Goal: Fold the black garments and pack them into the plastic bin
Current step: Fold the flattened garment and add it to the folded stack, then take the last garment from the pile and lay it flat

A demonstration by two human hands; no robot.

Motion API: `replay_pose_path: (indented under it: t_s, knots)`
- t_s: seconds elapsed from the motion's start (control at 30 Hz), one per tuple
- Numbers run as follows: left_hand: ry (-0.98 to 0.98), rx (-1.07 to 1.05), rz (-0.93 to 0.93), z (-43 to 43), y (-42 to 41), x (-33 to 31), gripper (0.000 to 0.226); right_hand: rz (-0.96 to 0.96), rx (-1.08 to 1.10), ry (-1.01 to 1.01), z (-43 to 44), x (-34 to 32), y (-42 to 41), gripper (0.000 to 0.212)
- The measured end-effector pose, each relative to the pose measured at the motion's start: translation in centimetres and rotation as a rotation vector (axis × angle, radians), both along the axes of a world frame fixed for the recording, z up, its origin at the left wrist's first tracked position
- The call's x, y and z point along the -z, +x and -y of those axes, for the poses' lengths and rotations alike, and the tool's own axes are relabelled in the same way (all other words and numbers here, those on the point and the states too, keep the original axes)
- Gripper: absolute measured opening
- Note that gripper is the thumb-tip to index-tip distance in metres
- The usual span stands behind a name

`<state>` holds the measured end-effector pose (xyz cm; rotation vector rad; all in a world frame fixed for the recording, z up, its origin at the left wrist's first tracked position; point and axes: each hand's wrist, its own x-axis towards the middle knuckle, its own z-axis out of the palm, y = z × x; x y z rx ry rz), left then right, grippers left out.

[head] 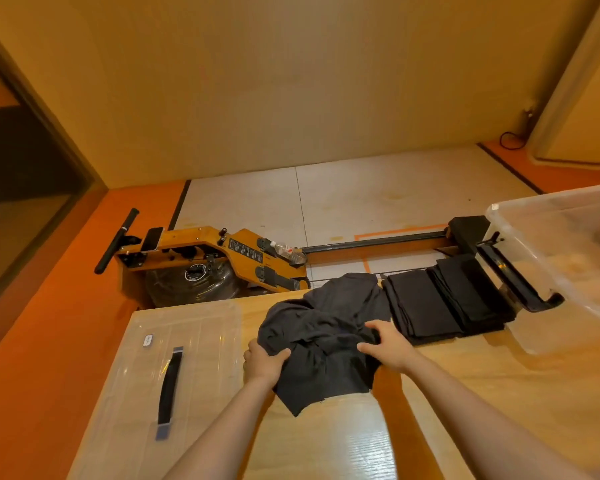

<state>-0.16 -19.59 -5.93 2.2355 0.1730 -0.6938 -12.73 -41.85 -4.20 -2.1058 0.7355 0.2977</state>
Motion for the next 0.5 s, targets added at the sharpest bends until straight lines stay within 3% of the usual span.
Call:
replay_pose_path:
  t_s: [0.13, 0.2, 0.3, 0.4, 0.5]
  knots:
    - [-0.002, -0.024, -0.02, 0.1, -1.6, 2.1, 0.082, -0.07, -0.013, -0.178, -2.4, 3.1, -1.6, 0.069]
    - [0.112, -0.055, 0.049, 0.2, -2.5, 2.4, 0.077, -0.07, 0.005, -0.272, -3.7, 4.1, -1.9, 0.065]
    - [0.222, -0.077, 0.033, 0.6, -3.5, 2.5, 0.071, -0.066, 0.043, -0.423, -5.3, 5.1, -1.5, 0.055]
    - [0.205, 0.028, -0.005, 0.6, -4.3, 2.9, 0.027, -0.11, 0.071, -0.517, -6.0, 5.2, -0.7, 0.039]
    - [0.102, 0.024, 0.092, -0.3, -4.7, 2.9, 0.036, -0.048, 0.107, -0.513, -6.0, 4.7, -0.2, 0.02]
